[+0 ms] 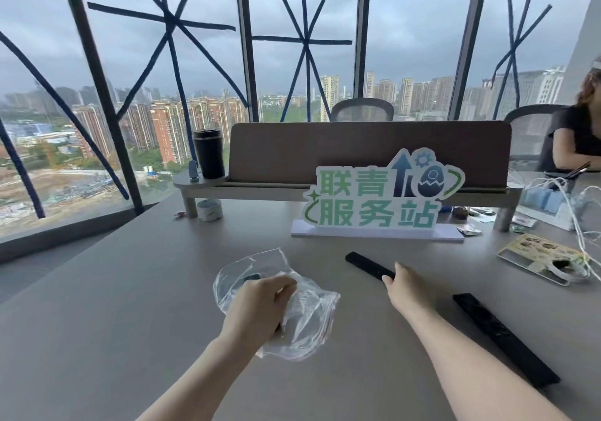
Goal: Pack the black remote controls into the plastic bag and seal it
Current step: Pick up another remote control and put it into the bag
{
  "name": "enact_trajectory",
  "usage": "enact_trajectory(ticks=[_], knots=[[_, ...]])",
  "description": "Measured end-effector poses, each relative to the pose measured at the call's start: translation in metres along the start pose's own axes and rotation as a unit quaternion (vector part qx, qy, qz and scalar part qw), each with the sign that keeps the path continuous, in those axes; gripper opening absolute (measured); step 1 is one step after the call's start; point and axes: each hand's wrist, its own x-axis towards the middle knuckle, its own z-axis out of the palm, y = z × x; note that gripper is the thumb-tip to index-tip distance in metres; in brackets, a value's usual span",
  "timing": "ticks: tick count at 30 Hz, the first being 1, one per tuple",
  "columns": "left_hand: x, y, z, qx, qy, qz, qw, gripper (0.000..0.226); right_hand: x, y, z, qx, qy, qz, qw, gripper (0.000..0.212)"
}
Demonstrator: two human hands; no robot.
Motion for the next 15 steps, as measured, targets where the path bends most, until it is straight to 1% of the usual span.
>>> enact_trajectory(ticks=[2, 3, 4, 5, 6, 7, 8, 9, 10, 11, 12, 13, 15], knots=[[0.005, -0.001, -0.001, -0.001, 0.000, -0.002, 1.000, 0.016, 0.002, -0.007, 0.004, -0.024, 0.015, -0.017, 0.999, 0.033], [0.007, -0.001, -0.002, -0.003, 0.005, -0.001, 1.000, 0.016, 0.001, -0.011, 0.004, -0.021, 0.004, -0.012, 1.000, 0.029], [0.009, 0.000, -0.002, -0.003, 0.010, 0.000, 1.000, 0.016, -0.002, -0.012, 0.004, 0.001, -0.025, -0.001, 1.000, 0.027], [0.011, 0.002, -0.001, -0.005, 0.012, 0.000, 1.000, 0.017, -0.006, -0.013, 0.001, 0.048, -0.061, 0.013, 0.997, 0.026], [0.013, 0.005, 0.000, -0.007, 0.012, -0.001, 1.000, 0.018, -0.012, -0.012, -0.005, 0.133, -0.091, 0.034, 0.986, 0.025], [0.015, 0.009, 0.001, -0.010, 0.010, -0.002, 1.000, 0.018, -0.018, -0.009, -0.014, 0.243, -0.119, 0.067, 0.960, 0.024], [0.018, 0.013, 0.002, -0.014, 0.009, -0.005, 1.000, 0.019, -0.028, -0.003, -0.027, 0.347, -0.149, 0.099, 0.921, 0.023], [0.023, 0.019, 0.004, -0.023, 0.007, -0.006, 1.000, 0.020, -0.040, 0.004, -0.043, 0.425, -0.177, 0.113, 0.880, 0.022], [0.028, 0.027, 0.005, -0.033, 0.007, -0.005, 0.999, 0.020, -0.054, 0.012, -0.062, 0.479, -0.202, 0.112, 0.847, 0.021], [0.036, 0.036, 0.007, -0.042, 0.010, 0.001, 0.999, 0.021, -0.068, 0.020, -0.080, 0.517, -0.223, 0.099, 0.821, 0.020], [0.043, 0.047, 0.008, -0.047, 0.013, 0.011, 0.999, 0.022, -0.081, 0.027, -0.098, 0.540, -0.240, 0.083, 0.802, 0.019], [0.050, 0.059, 0.011, -0.048, 0.012, 0.025, 0.998, 0.024, -0.094, 0.033, -0.115, 0.551, -0.251, 0.067, 0.793, 0.019], [0.058, 0.081, 0.017, -0.044, 0.002, 0.055, 0.997, 0.026, -0.116, 0.037, -0.140, 0.544, -0.275, 0.045, 0.791, 0.023]])
